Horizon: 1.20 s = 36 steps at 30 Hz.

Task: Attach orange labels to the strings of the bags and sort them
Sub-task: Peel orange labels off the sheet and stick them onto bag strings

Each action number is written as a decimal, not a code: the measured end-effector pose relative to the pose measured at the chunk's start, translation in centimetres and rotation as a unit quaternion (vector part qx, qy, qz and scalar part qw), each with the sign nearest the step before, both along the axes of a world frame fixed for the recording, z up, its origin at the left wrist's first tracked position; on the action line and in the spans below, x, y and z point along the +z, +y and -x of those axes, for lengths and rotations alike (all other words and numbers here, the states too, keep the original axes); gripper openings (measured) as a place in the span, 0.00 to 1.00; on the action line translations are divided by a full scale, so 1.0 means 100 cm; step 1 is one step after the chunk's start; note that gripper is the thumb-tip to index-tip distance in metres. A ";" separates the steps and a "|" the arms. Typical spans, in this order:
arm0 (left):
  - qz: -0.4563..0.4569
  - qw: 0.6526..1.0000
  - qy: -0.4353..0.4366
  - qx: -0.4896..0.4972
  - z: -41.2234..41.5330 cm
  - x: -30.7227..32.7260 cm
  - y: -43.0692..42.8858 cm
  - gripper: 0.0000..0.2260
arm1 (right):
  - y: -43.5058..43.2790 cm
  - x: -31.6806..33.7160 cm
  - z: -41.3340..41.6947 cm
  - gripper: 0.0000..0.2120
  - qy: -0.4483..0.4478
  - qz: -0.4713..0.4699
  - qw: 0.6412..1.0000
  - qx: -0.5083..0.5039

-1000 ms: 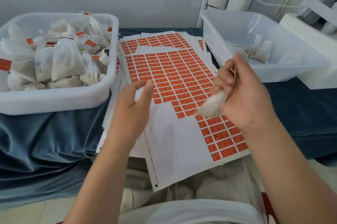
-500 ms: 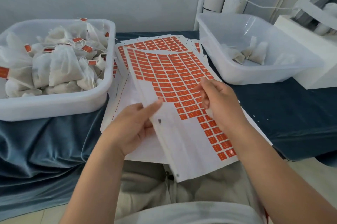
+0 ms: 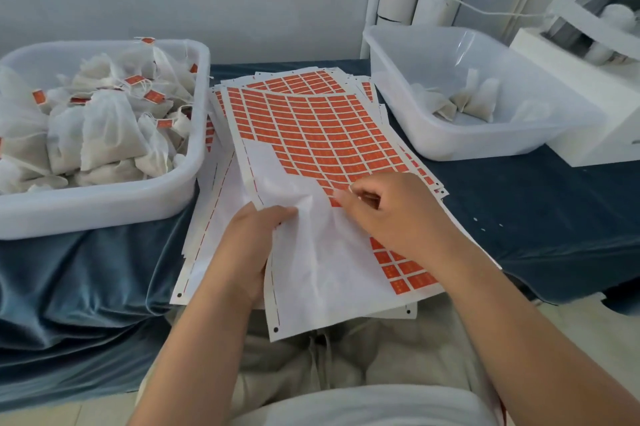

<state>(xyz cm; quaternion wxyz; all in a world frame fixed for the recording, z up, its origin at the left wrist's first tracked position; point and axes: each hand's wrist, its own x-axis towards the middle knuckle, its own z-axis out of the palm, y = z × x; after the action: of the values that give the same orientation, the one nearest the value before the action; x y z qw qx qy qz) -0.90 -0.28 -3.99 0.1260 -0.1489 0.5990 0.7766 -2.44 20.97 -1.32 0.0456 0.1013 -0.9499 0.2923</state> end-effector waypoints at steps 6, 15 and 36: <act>-0.008 1.000 0.021 0.001 0.000 0.000 0.002 0.12 | -0.012 -0.001 -0.005 0.12 0.047 -0.083 0.995 0.027; 0.041 0.999 0.026 0.001 -0.002 0.003 0.002 0.12 | -0.010 -0.008 -0.003 0.13 0.095 -0.047 0.994 0.019; 0.085 0.987 0.126 -0.049 -0.023 0.035 0.026 0.22 | -0.029 0.021 -0.021 0.14 -0.090 0.450 0.886 -0.062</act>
<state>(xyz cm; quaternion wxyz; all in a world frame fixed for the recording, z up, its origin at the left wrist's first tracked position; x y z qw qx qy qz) 1.36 2.32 -0.46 0.0748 -0.0304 0.6807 0.7281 -0.32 18.06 0.80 0.0189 -0.0156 -0.7210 0.6925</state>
